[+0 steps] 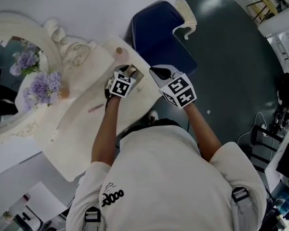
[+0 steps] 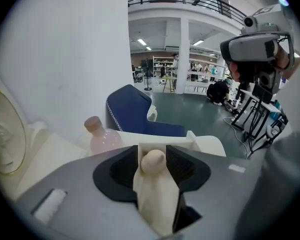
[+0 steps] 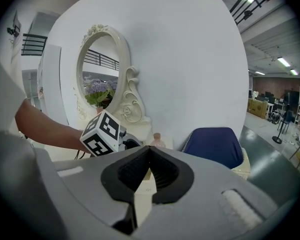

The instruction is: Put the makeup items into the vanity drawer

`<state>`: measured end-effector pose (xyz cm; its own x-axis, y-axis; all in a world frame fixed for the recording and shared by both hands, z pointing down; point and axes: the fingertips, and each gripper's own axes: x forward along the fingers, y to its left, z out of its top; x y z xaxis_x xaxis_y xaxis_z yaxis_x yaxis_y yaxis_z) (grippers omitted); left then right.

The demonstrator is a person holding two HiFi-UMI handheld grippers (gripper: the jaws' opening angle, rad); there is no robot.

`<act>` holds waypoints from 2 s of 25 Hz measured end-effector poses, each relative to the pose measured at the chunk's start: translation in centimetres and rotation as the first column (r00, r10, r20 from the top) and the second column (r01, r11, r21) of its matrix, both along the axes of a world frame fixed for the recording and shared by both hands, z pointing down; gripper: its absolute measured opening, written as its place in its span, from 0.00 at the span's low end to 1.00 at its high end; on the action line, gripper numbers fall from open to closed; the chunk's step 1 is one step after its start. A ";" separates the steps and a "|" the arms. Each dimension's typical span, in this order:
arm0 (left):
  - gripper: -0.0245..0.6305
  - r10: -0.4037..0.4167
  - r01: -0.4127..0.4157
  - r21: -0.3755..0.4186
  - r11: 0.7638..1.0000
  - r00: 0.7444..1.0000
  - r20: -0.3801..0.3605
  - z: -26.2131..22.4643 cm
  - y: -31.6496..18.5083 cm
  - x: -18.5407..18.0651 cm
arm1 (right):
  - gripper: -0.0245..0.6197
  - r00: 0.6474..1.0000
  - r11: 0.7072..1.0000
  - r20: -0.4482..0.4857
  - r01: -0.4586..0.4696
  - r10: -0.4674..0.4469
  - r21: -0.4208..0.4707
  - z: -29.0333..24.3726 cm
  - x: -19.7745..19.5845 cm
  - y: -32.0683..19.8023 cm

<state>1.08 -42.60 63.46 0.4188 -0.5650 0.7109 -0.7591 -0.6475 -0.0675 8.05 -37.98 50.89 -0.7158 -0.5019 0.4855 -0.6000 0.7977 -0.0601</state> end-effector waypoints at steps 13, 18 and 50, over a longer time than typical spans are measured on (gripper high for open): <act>0.30 -0.103 0.108 0.093 0.990 0.993 -0.053 -5.4 8.0 -10.8 | 0.04 0.998 0.999 0.038 -0.043 0.042 0.029 -1.7 -4.7 5.9; 0.30 -0.180 0.183 0.051 0.982 0.982 -0.057 -3.3 12.7 -16.2 | 0.04 0.999 0.999 0.033 -0.031 0.030 0.025 -1.1 -7.7 9.5; 0.14 -0.046 0.045 -0.170 0.984 0.999 -0.002 9.1 20.0 -20.6 | 0.04 0.976 0.978 -0.059 -0.208 0.208 0.007 1.8 -9.0 22.1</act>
